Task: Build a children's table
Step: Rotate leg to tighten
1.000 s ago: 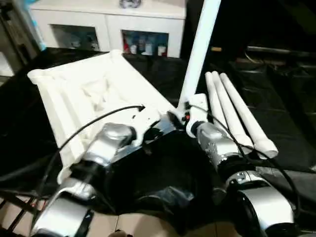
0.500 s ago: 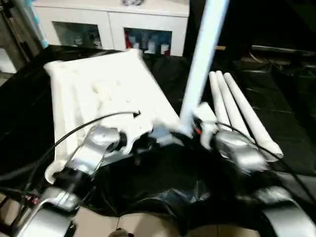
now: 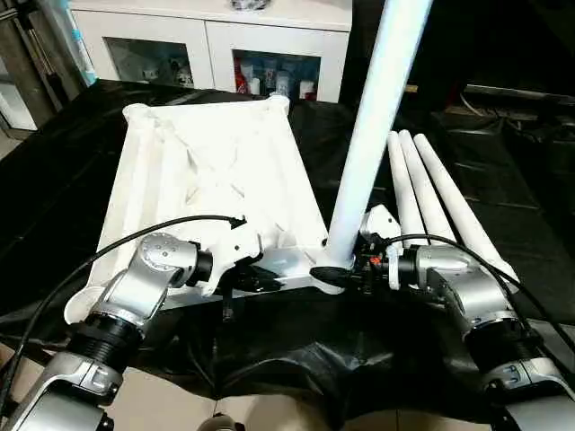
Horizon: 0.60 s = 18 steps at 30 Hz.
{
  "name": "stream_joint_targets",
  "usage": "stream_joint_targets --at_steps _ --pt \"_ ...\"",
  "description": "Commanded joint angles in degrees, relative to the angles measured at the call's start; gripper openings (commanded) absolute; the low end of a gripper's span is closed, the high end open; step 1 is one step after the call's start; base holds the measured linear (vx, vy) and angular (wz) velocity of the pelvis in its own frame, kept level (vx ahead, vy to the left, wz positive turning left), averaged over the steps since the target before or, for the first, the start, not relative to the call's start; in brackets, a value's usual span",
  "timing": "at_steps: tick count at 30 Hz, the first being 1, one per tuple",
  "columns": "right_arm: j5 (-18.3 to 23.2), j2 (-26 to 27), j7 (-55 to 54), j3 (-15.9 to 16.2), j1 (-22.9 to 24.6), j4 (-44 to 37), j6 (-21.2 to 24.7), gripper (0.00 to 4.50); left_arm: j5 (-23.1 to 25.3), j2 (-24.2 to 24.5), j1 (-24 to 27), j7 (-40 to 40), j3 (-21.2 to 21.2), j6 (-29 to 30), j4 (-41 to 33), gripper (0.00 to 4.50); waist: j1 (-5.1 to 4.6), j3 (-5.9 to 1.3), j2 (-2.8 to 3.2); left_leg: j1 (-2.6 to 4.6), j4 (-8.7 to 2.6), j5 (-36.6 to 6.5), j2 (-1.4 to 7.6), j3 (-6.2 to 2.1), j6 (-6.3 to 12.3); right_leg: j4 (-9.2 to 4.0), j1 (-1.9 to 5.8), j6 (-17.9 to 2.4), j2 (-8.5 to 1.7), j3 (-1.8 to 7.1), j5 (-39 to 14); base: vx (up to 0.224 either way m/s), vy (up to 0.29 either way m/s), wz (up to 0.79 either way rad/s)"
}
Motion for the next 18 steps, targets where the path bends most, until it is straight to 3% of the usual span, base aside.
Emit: stream_joint_targets --at_steps 1,7,9,12,13,16,17,18 --pt "-0.6 0.0 -0.2 0.4 -0.1 -1.0 0.6 3.01 -1.3 -0.6 0.6 -2.6 -1.1 -0.9 -2.0 0.0 -0.07 -3.7 -0.36 1.0 -3.98 -8.2 2.71 -0.7 2.63 -3.97 2.22 -14.1 -4.78 2.58 -3.4 0.0 0.0 0.0" --pt "-0.6 1.3 -3.1 -0.1 0.4 -0.6 0.6 2.86 -1.4 -1.3 0.6 -1.1 -0.9 -0.6 -1.6 0.0 -0.09 -3.7 -0.33 1.04 -3.96 -8.0 2.71 -0.67 2.57 -4.01 2.15 -14.1 -4.81 2.6 -3.5 0.0 0.0 0.0" --pt "-1.7 3.8 -9.7 -1.0 0.1 2.3 -0.6 2.84 -0.8 -3.5 -0.6 3.5 0.1 0.8 0.4 0.0 -0.32 -3.62 -0.32 1.0 -4.05 -8.3 2.71 -0.68 2.29 -3.99 2.06 -14.0 -4.78 2.62 -3.8 0.0 0.0 0.0" --pt "-4.2 8.8 -25.0 -3.3 -2.6 10.0 -2.4 2.83 0.5 -7.3 -3.5 10.7 1.3 2.7 4.3 0.0 -0.99 -3.24 -0.42 1.45 -4.48 -12.1 2.49 -0.88 -0.64 -4.83 1.85 -13.0 -5.11 2.81 -12.0 0.0 0.0 0.0" --pt "-4.2 8.8 -25.0 -3.3 -2.6 10.0 -2.4 2.82 0.5 -7.3 -3.5 10.7 1.3 2.7 4.3 0.0 -1.15 -3.23 -0.43 1.49 -4.48 -12.9 2.4 -0.91 -1.11 -5.01 1.9 -12.4 -5.05 2.82 -13.9 0.0 0.0 0.0" --pt "-3.5 12.2 -33.0 -5.6 -5.1 14.2 -1.5 2.81 1.7 -9.8 -5.7 15.9 1.9 4.2 7.0 0.0 -1.55 -3.35 -0.22 1.41 -4.45 -12.2 2.35 -0.79 -0.77 -4.96 1.78 -11.9 -4.84 2.98 -11.9 0.0 0.0 0.0" --pt "-2.5 15.5 -39.5 -7.4 -7.6 17.5 -0.7 2.8 2.7 -12.3 -7.8 20.9 2.6 4.9 9.8 0.0 -1.48 -3.42 -0.01 1.53 -4.44 -12.0 2.38 -0.85 -0.8 -4.91 1.78 -12.1 -4.88 2.98 -11.3 0.0 0.0 0.0" --pt "-2.2 16.9 -42.0 -8.0 -8.8 19.0 -0.7 2.8 3.2 -13.3 -8.7 23.2 2.8 5.3 10.9 0.0 -1.78 -3.46 -0.14 1.51 -4.46 -11.4 2.32 -0.85 -1.08 -4.77 1.75 -12.6 -4.78 2.98 -10.1 0.0 0.0 0.0"
